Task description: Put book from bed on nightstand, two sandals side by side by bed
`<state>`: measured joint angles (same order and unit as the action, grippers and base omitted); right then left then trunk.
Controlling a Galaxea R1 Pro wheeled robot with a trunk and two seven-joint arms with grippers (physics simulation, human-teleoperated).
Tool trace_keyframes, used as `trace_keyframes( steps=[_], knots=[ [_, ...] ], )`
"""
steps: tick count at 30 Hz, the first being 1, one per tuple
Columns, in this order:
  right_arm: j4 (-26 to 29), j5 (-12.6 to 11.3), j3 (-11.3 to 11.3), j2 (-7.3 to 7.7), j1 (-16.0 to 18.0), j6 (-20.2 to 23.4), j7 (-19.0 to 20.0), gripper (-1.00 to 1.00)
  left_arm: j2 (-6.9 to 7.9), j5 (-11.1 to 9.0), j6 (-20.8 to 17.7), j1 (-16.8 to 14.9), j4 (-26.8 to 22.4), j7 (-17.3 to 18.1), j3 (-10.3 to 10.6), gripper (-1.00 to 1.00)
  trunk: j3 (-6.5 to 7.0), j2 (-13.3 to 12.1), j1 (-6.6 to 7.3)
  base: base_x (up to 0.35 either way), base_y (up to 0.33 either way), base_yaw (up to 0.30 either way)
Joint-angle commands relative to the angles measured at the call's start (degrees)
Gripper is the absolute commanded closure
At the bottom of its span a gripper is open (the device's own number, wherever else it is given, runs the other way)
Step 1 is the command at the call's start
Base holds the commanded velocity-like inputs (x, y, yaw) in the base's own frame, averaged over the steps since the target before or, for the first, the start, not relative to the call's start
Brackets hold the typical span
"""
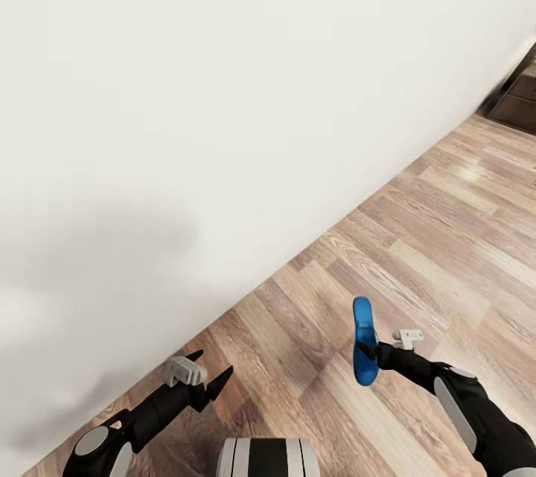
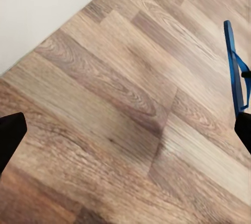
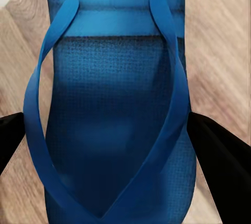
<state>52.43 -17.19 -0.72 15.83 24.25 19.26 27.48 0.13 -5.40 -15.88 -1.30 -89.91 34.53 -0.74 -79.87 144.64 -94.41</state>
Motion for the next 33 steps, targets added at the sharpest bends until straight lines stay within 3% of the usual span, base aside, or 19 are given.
trace_keyframes(
  steps=[1, 17, 33],
  knots=[
    [0.04, -0.57, -0.10, 0.09, 0.01, 0.55, 0.14, 1.00, 0.00, -0.57, -0.55, -0.02, -0.01, 0.18, -0.05, -1.00, 0.19, 0.00, 0.03, 0.000, 0.000, 0.000],
    [-0.05, -0.56, -0.24, 0.26, 0.01, 0.58, -0.06, 1.00, -0.04, -0.49, -0.64, 0.03, 0.00, 0.18, -0.05, -1.00, 3.74, -0.22, 0.44, 0.000, 0.000, 0.000],
    [-0.05, -0.56, -0.24, 0.25, 0.01, 0.54, -0.01, 1.00, -0.04, -0.58, -0.56, 0.06, 0.00, 0.18, -0.05, -1.00, 3.74, -0.22, 0.44, 0.000, 0.000, -0.239]
  ],
)
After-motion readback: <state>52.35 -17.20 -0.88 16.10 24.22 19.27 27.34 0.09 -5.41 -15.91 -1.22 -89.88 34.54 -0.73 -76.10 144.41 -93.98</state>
